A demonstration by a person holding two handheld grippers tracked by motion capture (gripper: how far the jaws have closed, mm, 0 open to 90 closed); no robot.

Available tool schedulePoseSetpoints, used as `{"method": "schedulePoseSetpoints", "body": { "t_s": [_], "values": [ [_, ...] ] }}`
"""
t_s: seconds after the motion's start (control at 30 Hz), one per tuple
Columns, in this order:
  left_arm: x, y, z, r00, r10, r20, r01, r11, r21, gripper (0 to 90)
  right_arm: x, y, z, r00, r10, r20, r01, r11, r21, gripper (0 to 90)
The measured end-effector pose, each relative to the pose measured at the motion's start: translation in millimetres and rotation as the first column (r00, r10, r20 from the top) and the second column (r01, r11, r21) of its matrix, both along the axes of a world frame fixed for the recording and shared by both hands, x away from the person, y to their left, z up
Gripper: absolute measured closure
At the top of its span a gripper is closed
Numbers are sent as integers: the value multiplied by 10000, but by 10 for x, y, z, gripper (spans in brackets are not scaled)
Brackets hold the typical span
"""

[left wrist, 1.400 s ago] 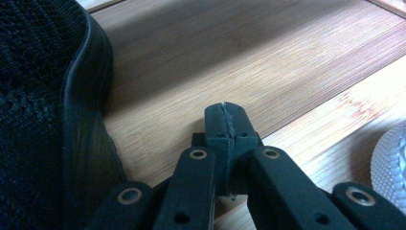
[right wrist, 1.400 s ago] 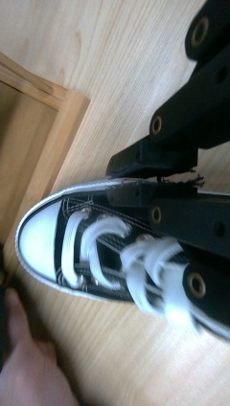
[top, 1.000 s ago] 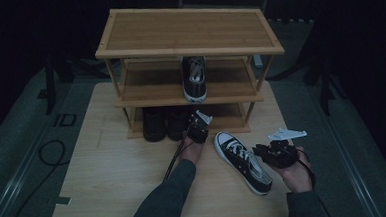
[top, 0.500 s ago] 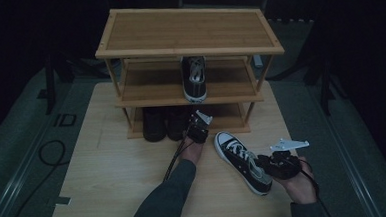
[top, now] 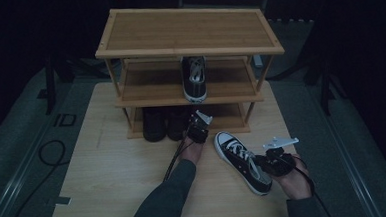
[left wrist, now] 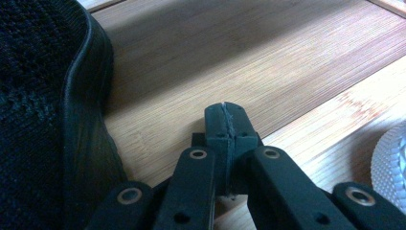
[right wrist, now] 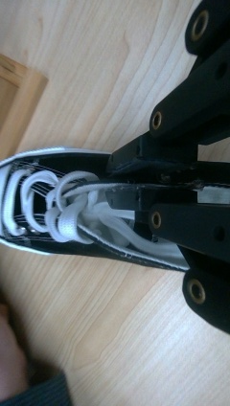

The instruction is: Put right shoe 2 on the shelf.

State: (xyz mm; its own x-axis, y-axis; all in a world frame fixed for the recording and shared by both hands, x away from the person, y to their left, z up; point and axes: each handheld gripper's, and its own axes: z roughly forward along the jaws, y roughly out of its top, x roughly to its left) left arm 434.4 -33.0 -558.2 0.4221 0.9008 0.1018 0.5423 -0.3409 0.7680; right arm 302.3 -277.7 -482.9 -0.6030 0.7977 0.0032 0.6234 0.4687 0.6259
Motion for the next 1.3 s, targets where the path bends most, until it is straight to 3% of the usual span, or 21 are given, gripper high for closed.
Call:
{"method": "schedulePoseSetpoints", "body": {
  "t_s": [0.13, 0.37, 0.67, 0.7, 0.87, 1.3],
  "values": [
    [0, 1, 0, 10000, 0, -2, 0, 10000, -11, 900, 70, 62, -105, 9997, 12, -234, -22, 9991, -418, 824],
    [0, 1, 0, 10000, 1, -1, -1, 10000, -7, 900, 145, 77, -134, 9993, 86, -372, -101, 9991, -405, 869],
    [1, 1, 0, 10000, 0, -4, 0, 10000, -14, 899, 140, 39, -113, 9991, -103, -414, 107, 9999, 90, 886],
    [1, 2, 0, 10000, 0, -10, 0, 10000, -21, 900, 144, 20, -102, 9986, -90, -520, 110, 9992, 385, 886],
    [1, 2, 0, 10000, 1, -8, -1, 10000, -18, 900, 148, 24, -74, 9989, -73, -468, 105, 9977, 677, 887],
    [1, 2, 0, 10000, -1, -7, 1, 10000, -13, 900, 131, -20, 61, 9994, -100, -323, 133, 9945, 1043, 887]
  ]
}}
